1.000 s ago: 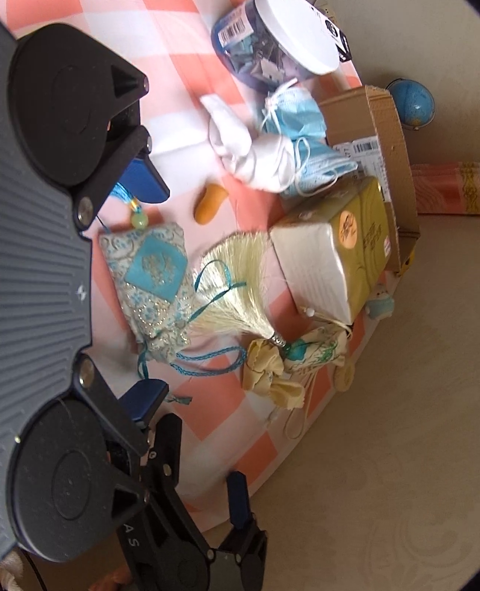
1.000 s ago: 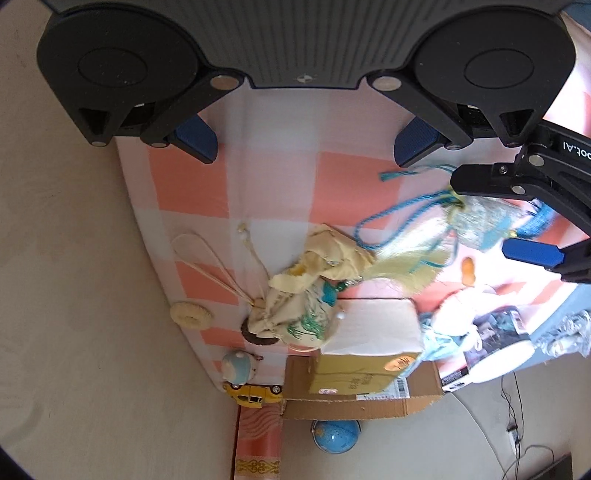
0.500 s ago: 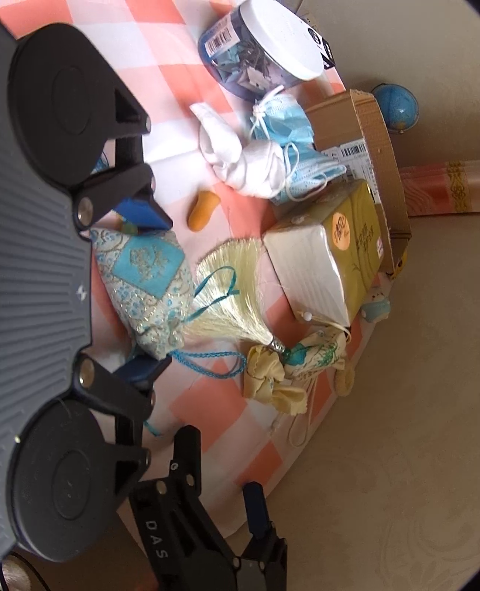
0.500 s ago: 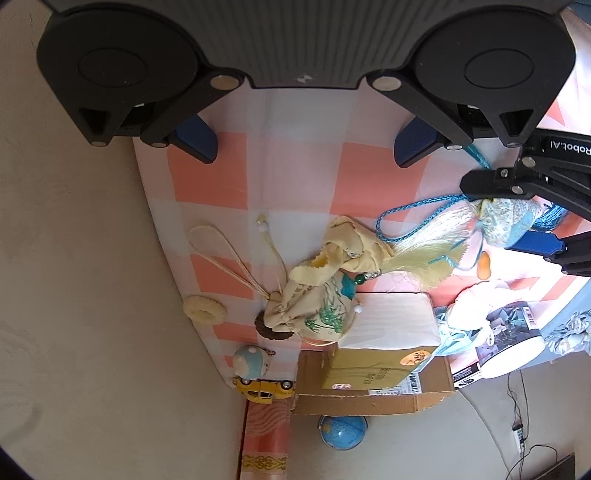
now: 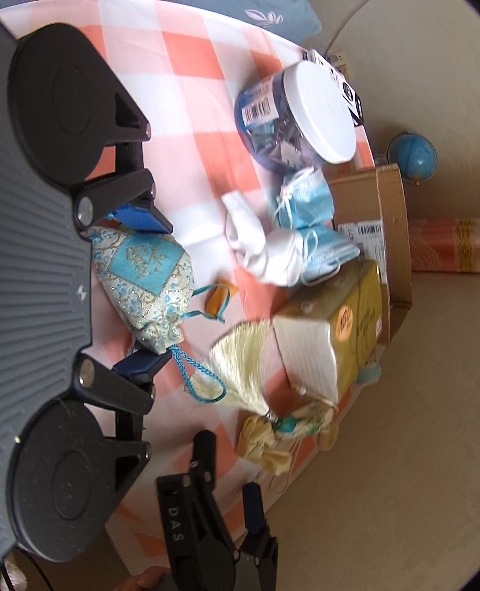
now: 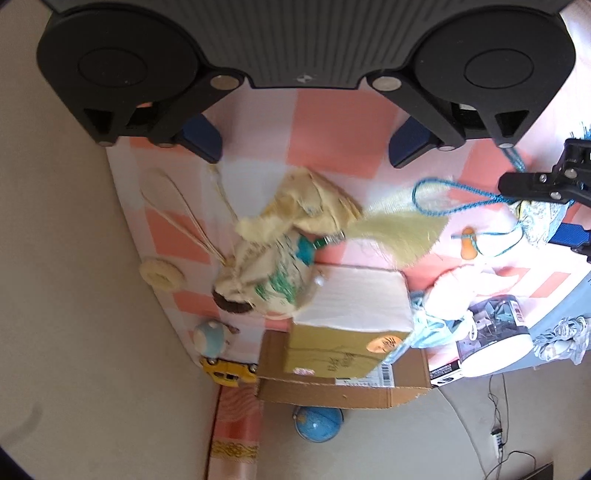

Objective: Organize soft objects
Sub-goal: 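Close the left gripper on the sachet while the right gripper grasps the cream cloth, then carry the sachet with the left gripper into the cardboard box and release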

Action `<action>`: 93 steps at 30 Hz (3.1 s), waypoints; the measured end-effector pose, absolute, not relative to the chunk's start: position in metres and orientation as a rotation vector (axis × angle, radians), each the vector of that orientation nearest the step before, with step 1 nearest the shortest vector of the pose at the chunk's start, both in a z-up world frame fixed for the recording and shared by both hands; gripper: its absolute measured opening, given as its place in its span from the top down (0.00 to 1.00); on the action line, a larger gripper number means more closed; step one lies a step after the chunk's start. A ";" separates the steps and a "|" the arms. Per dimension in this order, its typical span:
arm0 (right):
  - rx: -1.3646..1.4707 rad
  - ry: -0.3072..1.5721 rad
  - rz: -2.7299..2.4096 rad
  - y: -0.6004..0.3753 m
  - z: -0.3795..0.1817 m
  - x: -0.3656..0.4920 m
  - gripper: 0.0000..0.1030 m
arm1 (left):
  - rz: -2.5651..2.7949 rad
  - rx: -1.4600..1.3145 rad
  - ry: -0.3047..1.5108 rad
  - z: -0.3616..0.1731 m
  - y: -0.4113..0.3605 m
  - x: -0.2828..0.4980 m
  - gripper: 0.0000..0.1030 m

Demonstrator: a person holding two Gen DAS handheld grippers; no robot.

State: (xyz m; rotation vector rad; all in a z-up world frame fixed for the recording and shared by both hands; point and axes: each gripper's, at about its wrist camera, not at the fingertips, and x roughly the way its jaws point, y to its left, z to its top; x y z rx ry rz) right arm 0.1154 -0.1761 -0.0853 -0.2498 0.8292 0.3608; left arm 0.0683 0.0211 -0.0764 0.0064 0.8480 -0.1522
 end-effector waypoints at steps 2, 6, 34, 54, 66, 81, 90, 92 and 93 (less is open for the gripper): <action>-0.256 0.818 0.364 -0.171 -0.084 0.121 0.13 | -0.149 0.000 0.851 -0.077 0.024 0.069 0.37; -0.275 0.805 0.359 -0.163 -0.084 0.132 0.24 | -0.153 -0.008 0.854 -0.077 0.027 0.071 0.37; -0.255 0.714 0.396 -0.170 -0.012 0.115 0.59 | -0.302 0.071 0.867 0.012 0.035 0.111 0.49; -0.212 0.693 0.429 -0.160 0.003 0.150 0.59 | -0.243 0.109 0.731 0.076 0.050 0.299 0.48; -0.215 0.706 0.407 -0.158 0.002 0.168 0.59 | -0.156 0.014 0.783 0.040 0.071 0.340 0.07; -0.182 0.699 0.426 -0.148 0.011 0.189 0.59 | -0.051 0.141 0.683 0.038 0.063 0.196 0.03; -0.153 0.693 0.459 -0.123 0.029 0.250 0.59 | -0.012 0.053 0.698 0.029 0.061 0.135 0.03; -0.150 0.711 0.455 -0.115 0.028 0.274 0.59 | -0.002 0.047 0.703 0.025 0.061 0.130 0.03; -0.149 0.722 0.451 -0.111 0.028 0.285 0.59 | -0.001 0.046 0.706 0.024 0.061 0.128 0.03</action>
